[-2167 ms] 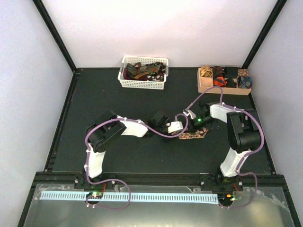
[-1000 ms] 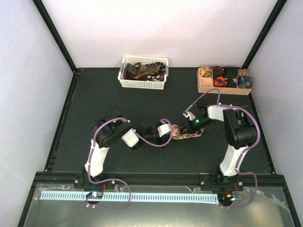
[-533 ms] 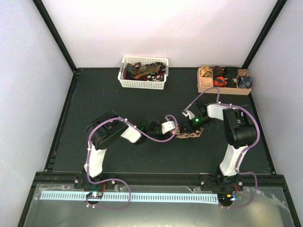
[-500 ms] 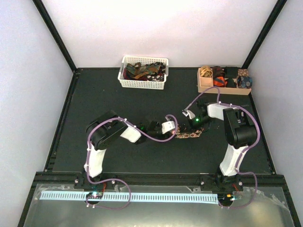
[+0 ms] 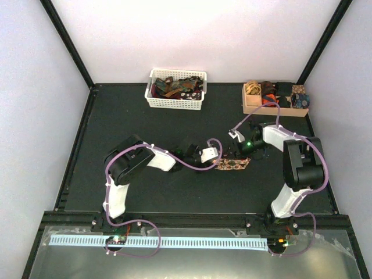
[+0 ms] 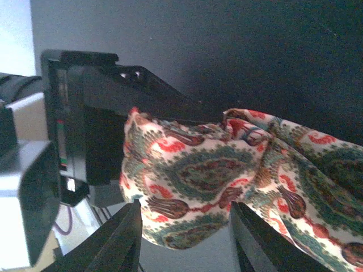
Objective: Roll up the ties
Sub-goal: Roll the tie at the center of the board.
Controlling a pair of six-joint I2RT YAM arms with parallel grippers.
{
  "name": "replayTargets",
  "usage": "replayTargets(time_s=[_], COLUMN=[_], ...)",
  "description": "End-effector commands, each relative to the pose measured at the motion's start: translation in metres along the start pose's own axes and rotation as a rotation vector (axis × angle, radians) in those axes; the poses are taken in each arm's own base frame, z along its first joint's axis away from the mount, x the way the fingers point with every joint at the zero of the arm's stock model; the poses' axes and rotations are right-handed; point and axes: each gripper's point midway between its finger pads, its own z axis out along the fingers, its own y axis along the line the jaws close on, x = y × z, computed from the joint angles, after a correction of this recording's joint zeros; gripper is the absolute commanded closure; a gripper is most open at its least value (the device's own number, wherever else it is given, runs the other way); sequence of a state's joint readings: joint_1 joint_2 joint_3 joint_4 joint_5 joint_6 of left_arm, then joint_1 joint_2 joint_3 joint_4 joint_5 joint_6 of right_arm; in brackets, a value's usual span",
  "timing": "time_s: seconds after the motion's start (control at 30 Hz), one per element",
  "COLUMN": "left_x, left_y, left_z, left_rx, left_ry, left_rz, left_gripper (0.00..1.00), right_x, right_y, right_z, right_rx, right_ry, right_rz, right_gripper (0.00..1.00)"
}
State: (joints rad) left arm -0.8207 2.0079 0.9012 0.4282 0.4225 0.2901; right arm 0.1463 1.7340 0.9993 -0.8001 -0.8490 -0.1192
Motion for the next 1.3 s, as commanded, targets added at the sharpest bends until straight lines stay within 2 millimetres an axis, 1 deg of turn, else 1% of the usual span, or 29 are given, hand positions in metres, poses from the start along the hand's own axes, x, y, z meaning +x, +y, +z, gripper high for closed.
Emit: replayTargets(time_s=[0.0,0.1,0.13,0.17,0.3,0.33,0.37,0.43,0.5,0.57,0.6,0.67,0.77,0.83,0.87,0.93,1.03,1.13,1.27], left_x=[0.079,0.079,0.078,0.079,0.08,0.081,0.08,0.076,0.067,0.052,0.042,0.024,0.003,-0.006,-0.008,-0.009,-0.009,-0.005,0.004], left_y=[-0.013,-0.014,-0.014,-0.014,-0.013,-0.012,-0.011,-0.009,-0.007,-0.007,-0.007,-0.01,-0.016,-0.016,-0.013,0.001,0.017,0.018,0.009], left_z=[0.001,0.002,0.002,0.002,0.003,0.003,0.003,0.002,-0.001,-0.006,-0.009,-0.015,-0.022,-0.024,-0.026,-0.033,-0.047,-0.063,-0.076], left_rx=[0.003,-0.001,0.0,-0.001,-0.006,-0.008,-0.013,-0.027,-0.026,-0.012,-0.004,0.019,0.055,0.057,0.05,0.022,0.007,-0.001,-0.015], left_ry=[0.277,0.279,0.279,0.281,0.285,0.287,0.285,0.271,0.23,0.164,0.124,0.056,-0.025,-0.057,-0.069,-0.097,-0.134,-0.167,-0.19], left_rz=[-0.058,-0.049,-0.047,-0.047,-0.051,-0.053,-0.057,-0.066,-0.084,-0.089,-0.086,-0.072,-0.055,-0.057,-0.07,-0.128,-0.195,-0.183,-0.16], left_gripper=[0.58,0.58,0.58,0.57,0.56,0.54,0.51,0.41,0.28,0.22,0.19,0.17,0.15,0.15,0.14,0.14,0.14,0.14,0.12], right_x=[-0.012,-0.01,-0.009,-0.007,0.001,0.003,0.004,0.007,0.011,0.013,0.012,0.012,0.01,0.011,0.012,0.015,0.017,0.006,-0.019], right_y=[0.021,0.017,0.015,0.013,0.0,-0.002,-0.005,-0.014,-0.022,-0.031,-0.032,-0.04,-0.052,-0.057,-0.059,-0.062,-0.062,-0.059,-0.042], right_z=[0.002,0.011,0.013,0.016,0.018,0.018,0.018,0.016,0.014,0.011,0.011,0.009,0.006,0.007,0.009,0.016,0.034,0.052,0.073], right_rx=[-0.087,-0.08,-0.076,-0.069,-0.013,0.002,0.021,0.067,0.114,0.159,0.167,0.22,0.286,0.306,0.312,0.319,0.297,0.261,0.19], right_ry=[-0.041,-0.02,-0.012,-0.003,0.029,0.036,0.041,0.052,0.066,0.069,0.07,0.068,0.067,0.072,0.077,0.092,0.108,0.088,0.055], right_rz=[0.008,0.015,0.018,0.022,0.015,0.014,0.015,0.018,0.022,0.035,0.036,0.044,0.064,0.075,0.081,0.086,0.066,0.042,0.002], right_gripper=[0.54,0.55,0.56,0.6,0.88,0.94,0.98,0.99,0.99,0.99,0.99,0.99,0.99,0.99,0.99,0.99,0.99,0.99,0.99])
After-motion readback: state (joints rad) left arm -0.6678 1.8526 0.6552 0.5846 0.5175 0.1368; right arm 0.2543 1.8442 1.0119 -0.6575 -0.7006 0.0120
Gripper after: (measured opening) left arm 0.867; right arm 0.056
